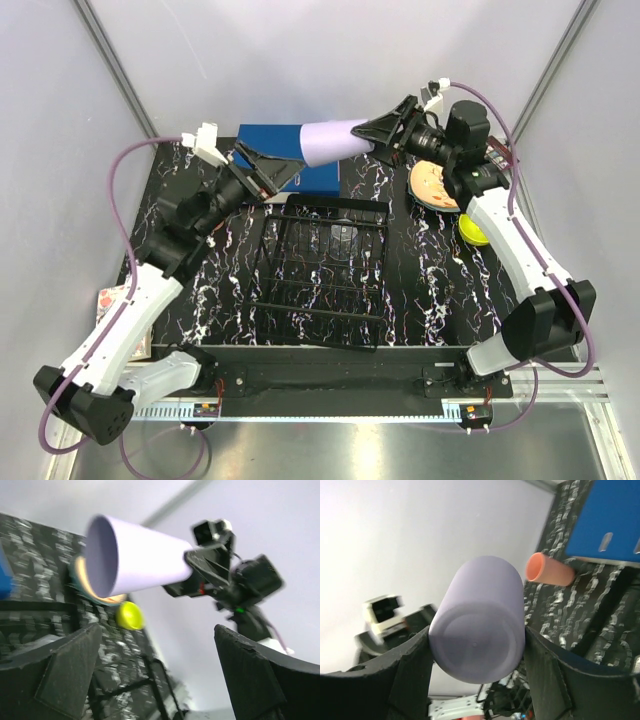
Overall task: Unload the mixed dishes from the dish rack
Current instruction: Place the cup at the center of the board.
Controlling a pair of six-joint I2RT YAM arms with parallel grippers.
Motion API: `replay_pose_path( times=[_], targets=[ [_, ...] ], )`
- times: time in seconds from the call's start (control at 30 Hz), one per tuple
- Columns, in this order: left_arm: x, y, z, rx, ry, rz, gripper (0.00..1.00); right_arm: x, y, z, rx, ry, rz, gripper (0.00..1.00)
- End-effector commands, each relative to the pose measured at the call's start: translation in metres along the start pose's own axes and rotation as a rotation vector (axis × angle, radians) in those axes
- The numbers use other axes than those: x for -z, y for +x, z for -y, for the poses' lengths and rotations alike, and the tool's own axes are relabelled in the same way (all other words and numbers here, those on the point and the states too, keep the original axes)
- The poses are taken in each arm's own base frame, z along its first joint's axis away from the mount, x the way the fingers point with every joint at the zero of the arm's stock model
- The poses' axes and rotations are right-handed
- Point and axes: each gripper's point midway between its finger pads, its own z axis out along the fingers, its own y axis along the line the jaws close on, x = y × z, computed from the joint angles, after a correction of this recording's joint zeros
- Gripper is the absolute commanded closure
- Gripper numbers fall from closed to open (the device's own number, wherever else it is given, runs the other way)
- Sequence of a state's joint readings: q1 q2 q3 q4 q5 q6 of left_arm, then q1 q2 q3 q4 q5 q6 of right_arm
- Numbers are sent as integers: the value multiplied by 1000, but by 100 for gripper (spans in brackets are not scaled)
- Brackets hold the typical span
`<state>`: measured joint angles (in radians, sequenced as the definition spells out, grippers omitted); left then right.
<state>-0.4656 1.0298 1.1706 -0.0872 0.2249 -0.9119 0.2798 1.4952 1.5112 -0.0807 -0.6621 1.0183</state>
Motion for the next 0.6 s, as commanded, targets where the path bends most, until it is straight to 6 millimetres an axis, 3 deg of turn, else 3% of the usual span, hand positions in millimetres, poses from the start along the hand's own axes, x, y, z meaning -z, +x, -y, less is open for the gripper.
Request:
replay_pose_path(
  times=[0.0,0.17,0.57],
  targets=[
    [9,-2,51,105,329,11,1,22,2,-82,86,-294,-23,100],
    [7,-1,44,110,307,18,1,22,12,-76,68,-292,-51,100],
    [2,-12,51,65,293,40,1,10,43,-66,60,-281,-126,100]
  ],
)
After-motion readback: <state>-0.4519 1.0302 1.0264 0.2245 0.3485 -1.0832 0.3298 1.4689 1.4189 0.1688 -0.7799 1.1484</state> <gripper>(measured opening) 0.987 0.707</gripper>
